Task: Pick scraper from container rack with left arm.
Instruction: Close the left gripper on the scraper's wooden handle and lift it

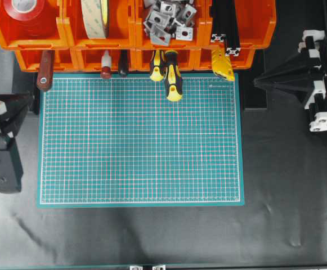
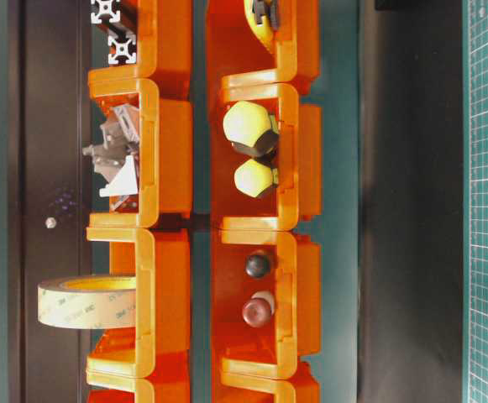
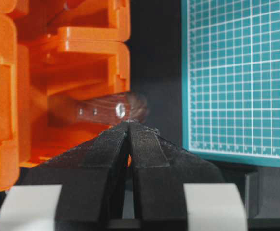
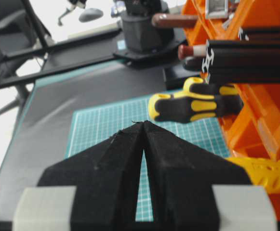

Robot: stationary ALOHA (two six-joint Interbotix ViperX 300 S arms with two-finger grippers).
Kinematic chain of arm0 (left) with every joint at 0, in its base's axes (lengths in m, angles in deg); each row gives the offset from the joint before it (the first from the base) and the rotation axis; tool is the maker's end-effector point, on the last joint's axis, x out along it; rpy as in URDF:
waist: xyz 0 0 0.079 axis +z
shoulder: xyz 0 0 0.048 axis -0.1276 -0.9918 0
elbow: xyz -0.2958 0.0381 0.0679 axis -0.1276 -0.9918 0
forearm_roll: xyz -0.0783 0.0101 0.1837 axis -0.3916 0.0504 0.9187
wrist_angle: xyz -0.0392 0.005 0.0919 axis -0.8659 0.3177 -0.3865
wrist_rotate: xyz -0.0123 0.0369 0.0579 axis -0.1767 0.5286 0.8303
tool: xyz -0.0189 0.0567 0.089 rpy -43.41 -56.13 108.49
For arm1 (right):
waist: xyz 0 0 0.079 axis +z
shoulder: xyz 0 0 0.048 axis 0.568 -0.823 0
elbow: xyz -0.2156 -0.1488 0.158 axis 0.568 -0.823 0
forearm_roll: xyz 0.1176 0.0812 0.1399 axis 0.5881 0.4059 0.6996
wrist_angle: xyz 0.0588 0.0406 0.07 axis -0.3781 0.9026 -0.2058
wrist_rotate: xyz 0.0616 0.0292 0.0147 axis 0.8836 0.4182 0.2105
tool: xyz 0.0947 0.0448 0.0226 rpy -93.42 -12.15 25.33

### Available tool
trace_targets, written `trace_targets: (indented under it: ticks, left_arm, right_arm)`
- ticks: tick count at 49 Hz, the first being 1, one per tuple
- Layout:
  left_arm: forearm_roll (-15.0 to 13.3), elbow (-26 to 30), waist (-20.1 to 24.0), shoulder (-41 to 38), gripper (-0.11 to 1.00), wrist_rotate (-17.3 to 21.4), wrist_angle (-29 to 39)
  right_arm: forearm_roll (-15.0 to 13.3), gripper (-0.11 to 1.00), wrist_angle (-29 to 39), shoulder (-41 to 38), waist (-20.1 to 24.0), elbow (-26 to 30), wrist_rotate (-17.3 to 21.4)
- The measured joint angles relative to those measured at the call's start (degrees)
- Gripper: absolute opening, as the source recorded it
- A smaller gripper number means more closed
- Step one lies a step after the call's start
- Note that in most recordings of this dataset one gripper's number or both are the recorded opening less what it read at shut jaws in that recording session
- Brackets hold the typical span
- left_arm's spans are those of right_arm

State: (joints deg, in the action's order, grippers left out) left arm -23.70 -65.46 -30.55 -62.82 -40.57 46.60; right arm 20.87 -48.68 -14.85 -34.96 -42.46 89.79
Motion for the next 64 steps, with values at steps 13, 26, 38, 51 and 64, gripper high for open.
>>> trace_targets:
  ticks: [13, 26, 38, 51, 64]
  left_arm:
    - [0.0, -0.1, 0.4, -0.2, 0.16, 0.0, -0.6]
    - [0.0, -1.5, 4.1, 0.0, 0.86, -0.8, -5.6]
    - [0.0, -3.2, 10.6, -0.6, 0.9, -0.5, -11.6]
    - [0.0, -5.4, 14.9, -0.7, 0.9, -0.4, -13.7]
    - [0.0, -5.5, 15.3, -0.7, 0.64, -0.4, -14.0]
  right_arm:
    - [0.1, 0.01, 1.8, 0.4, 0.0, 0.0, 0.1]
    - [0.0, 0.01, 3.6, 1.4, 0.0, 0.0, 0.1]
    - [0.0, 0.01, 6.2, 2.3, 0.0, 0.0, 0.1]
    - [0.1, 0.01, 7.1, 3.1, 0.0, 0.0, 0.1]
    - [0.1, 0.01, 7.2, 3.6, 0.0, 0.0, 0.1]
